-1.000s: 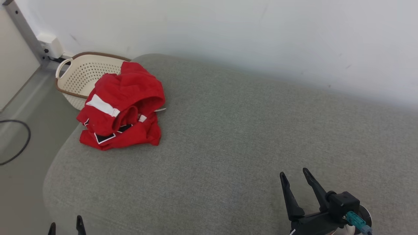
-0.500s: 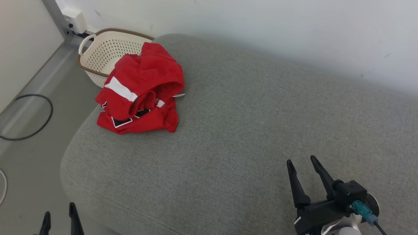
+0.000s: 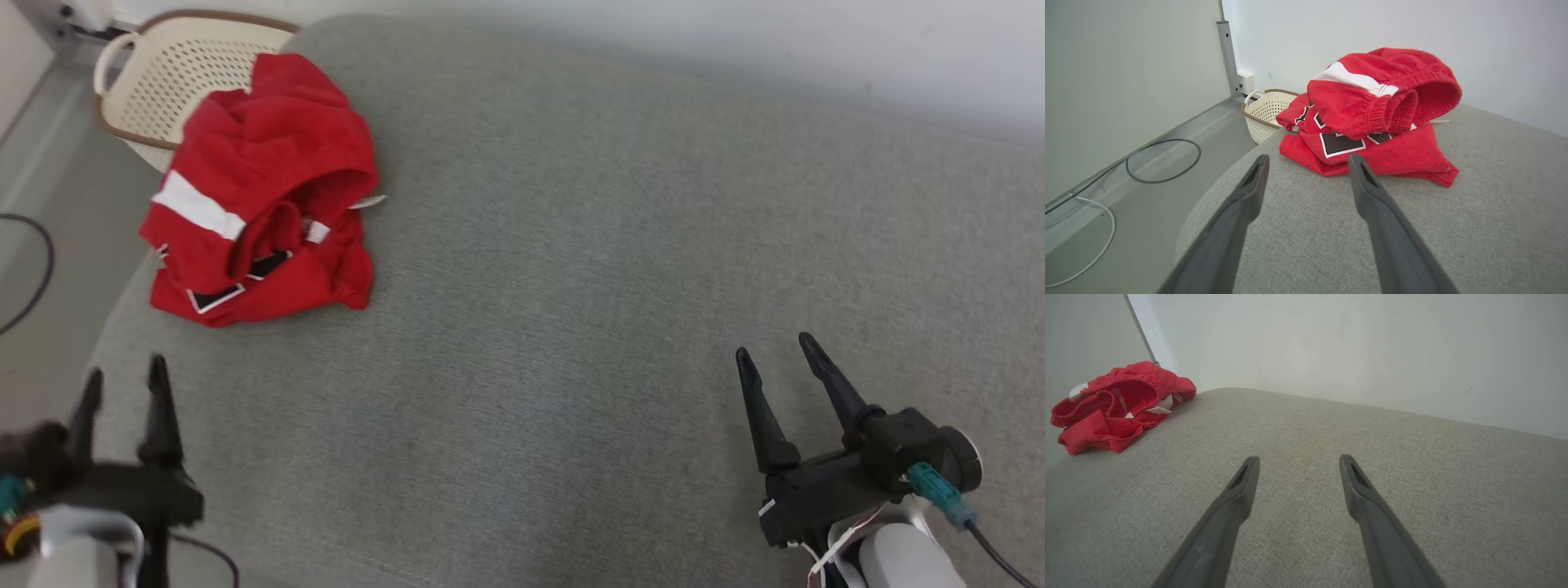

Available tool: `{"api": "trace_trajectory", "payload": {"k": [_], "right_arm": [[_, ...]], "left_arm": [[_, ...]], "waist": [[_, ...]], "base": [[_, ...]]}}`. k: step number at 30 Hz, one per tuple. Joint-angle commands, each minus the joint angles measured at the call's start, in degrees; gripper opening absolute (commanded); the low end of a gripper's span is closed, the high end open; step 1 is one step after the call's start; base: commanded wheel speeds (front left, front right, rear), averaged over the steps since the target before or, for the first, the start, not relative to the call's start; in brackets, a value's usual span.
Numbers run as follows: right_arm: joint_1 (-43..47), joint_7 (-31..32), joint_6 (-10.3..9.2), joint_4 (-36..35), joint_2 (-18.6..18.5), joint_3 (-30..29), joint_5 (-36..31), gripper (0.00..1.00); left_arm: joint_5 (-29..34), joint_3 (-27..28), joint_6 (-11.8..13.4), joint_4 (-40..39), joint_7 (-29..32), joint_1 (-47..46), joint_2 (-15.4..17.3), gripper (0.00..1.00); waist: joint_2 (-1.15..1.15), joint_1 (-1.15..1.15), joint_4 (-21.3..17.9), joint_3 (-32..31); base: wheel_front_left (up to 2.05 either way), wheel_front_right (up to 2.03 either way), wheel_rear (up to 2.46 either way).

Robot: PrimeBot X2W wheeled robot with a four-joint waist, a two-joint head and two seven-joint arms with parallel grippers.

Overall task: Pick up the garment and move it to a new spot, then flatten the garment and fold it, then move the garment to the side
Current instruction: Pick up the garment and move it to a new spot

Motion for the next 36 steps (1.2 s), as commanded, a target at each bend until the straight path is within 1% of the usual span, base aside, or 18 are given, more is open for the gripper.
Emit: {"api": "trace_trajectory", "payload": {"k": [1, 9, 14, 21, 24, 30, 31, 32, 36], "right_arm": [[-0.8, 0.0, 0.04, -0.5, -0.6, 0.1, -0.2, 1.00], [-2.6, 0.0, 0.04, -1.7, -1.9, 1.0, 0.1, 1.00], [-3.5, 0.0, 0.04, -1.8, -2.2, 0.9, 0.4, 1.00], [-3.8, 0.0, 0.03, -1.4, -2.6, 1.0, 0.9, 1.00], [-4.2, 0.0, 0.03, -1.3, -2.6, 0.9, 0.9, 1.00], [-4.4, 0.0, 0.00, -1.1, -2.0, 0.9, 1.2, 1.00], [-4.5, 0.0, 0.00, -1.1, -1.9, 0.9, 1.2, 1.00], [-4.7, 0.0, 0.00, -1.2, -1.7, 0.8, 1.2, 1.00], [-5.2, 0.0, 0.00, -1.1, -1.1, 0.9, 1.4, 1.00]], "left_arm": [[1.0, -0.3, -0.3, 1.3, -0.1, -2.4, 1.0, 1.00], [1.4, -2.9, -1.3, 10.3, -0.1, -16.4, 6.9, 1.00], [0.1, -5.5, -1.6, 17.1, 1.8, -24.3, 9.6, 1.00], [-4.6, -13.9, -1.7, 21.8, 6.7, -32.0, 13.7, 1.00], [-6.6, -16.5, -1.7, 23.8, 9.6, -34.1, 14.7, 1.00], [-9.2, -19.0, -1.7, 26.7, 13.0, -36.2, 15.2, 1.00], [-9.5, -19.3, -1.7, 27.1, 13.1, -36.3, 15.2, 0.81], [-10.0, -19.4, -1.7, 27.7, 13.2, -36.5, 15.3, 0.00], [-11.0, -20.3, -1.7, 29.8, 14.2, -37.0, 15.7, 0.00]], "waist": [[-0.01, -0.01, -3.0, 3.1], [-0.01, -0.01, -6.1, 8.2], [-0.01, -0.01, -7.5, 10.2], [-0.01, -0.01, -8.7, 12.0], [-0.01, -0.01, -9.1, 12.4], [-0.01, -0.01, -9.9, 12.6], [-0.01, -0.01, -10.1, 12.7], [-0.01, -0.01, -10.4, 12.7], [-0.01, -0.01, -11.1, 12.7]], "base": [[0.00, 0.00, 0.00], [0.00, 0.00, 0.00], [0.00, 0.00, 0.00], [0.00, 0.00, 0.00], [0.00, 0.00, 0.00], [0.00, 0.00, 0.00], [0.00, 0.00, 0.00], [0.00, 0.00, 0.00], [0.00, 0.00, 0.00]]}}
